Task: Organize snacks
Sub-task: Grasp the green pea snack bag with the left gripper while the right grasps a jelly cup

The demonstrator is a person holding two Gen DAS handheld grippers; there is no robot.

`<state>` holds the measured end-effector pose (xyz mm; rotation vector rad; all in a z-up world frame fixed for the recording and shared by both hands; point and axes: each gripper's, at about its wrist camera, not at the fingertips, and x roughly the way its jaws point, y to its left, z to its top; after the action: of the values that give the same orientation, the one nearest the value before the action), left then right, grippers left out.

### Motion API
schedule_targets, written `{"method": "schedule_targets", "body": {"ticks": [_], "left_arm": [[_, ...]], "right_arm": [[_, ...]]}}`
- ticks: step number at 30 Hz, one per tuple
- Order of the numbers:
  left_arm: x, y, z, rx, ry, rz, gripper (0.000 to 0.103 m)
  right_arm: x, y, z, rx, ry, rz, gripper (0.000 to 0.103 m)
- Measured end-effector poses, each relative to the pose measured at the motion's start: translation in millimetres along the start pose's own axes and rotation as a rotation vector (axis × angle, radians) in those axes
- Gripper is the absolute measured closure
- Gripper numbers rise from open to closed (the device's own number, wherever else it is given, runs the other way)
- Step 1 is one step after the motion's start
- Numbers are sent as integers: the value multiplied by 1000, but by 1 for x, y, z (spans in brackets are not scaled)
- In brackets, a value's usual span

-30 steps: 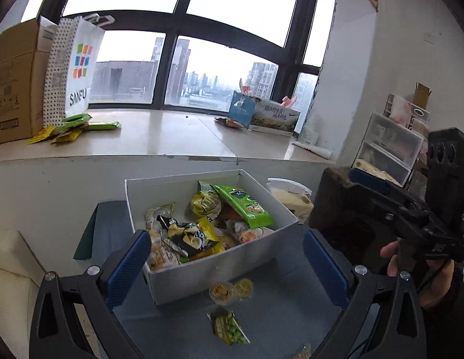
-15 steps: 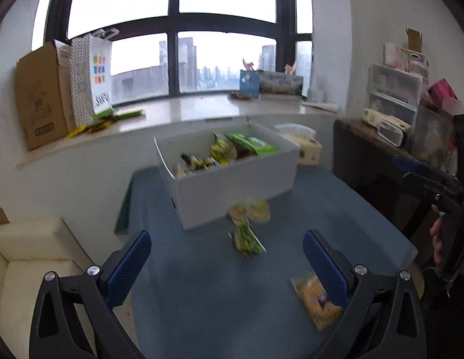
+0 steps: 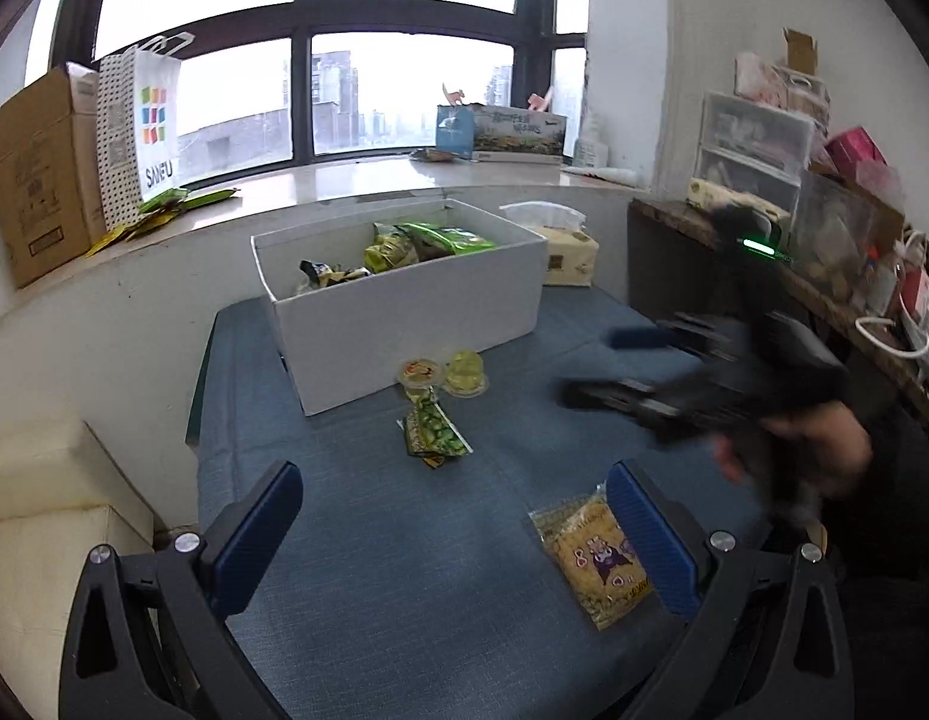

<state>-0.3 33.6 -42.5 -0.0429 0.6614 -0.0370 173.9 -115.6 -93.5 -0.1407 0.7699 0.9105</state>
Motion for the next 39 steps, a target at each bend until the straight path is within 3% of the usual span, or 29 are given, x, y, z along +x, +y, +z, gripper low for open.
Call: {"method": "schedule_targets", "body": {"ticks": [8,14,17,18,19,20,25,30,39], "left_arm": [[-1,10,-1,-57,-6,8,0],[-1,20,-3,-82,-2,0,0],[1,19,-3,-83,5,5,0],[1,19,-3,-81,6,1,0],[1,19,-3,-78,6,-1,0],[1,18,-4,-77,4,-2,0],[3,21,-4,-91,5,-4,0],[21,26,-4,-128,28,-29,0],[117,29,15,-210,197,-50,0]], "right_arm": [[85,-27,35,-15,133,-71,0],[115,-30,38,-23,184,-87,2],[128,-26,39,-56,215,-101,14],[132,-26,39,-48,246,-102,26],[136,-27,39,-36,271,-109,63],[136,-28,38,-25,271,-118,64],[124,-34,35,-22,238,-104,64],[76,-37,27,11,152,-48,64],[-9,-39,2,118,17,58,64]]}}
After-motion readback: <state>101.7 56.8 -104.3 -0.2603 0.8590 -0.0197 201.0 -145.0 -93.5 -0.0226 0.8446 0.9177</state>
